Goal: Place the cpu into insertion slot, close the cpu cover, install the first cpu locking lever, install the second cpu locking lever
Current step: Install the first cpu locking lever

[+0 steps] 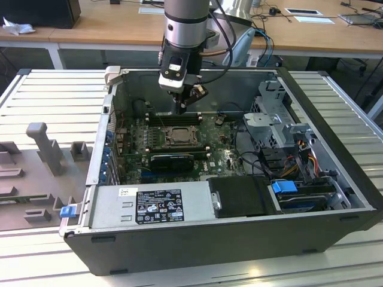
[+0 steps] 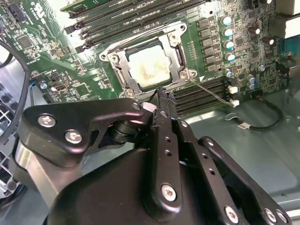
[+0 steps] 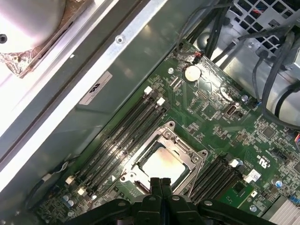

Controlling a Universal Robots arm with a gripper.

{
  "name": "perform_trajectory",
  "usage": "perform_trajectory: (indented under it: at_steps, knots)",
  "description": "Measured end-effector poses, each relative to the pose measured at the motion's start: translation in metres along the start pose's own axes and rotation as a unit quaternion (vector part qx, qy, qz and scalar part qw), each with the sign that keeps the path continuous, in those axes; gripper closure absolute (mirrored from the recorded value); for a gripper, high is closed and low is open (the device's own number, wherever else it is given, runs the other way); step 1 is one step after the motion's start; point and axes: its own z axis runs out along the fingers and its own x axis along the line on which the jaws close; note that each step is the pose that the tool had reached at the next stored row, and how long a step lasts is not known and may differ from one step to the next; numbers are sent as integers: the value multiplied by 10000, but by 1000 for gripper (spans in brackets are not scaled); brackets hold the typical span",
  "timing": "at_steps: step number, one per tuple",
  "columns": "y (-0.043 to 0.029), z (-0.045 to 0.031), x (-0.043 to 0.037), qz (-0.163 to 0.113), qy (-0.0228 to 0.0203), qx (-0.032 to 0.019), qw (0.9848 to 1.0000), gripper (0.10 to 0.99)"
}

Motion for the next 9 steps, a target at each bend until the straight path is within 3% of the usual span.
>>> perform_trajectory:
  at_steps: [9]
  knots:
    - [0,0,0,-345,11,13,9994,980]
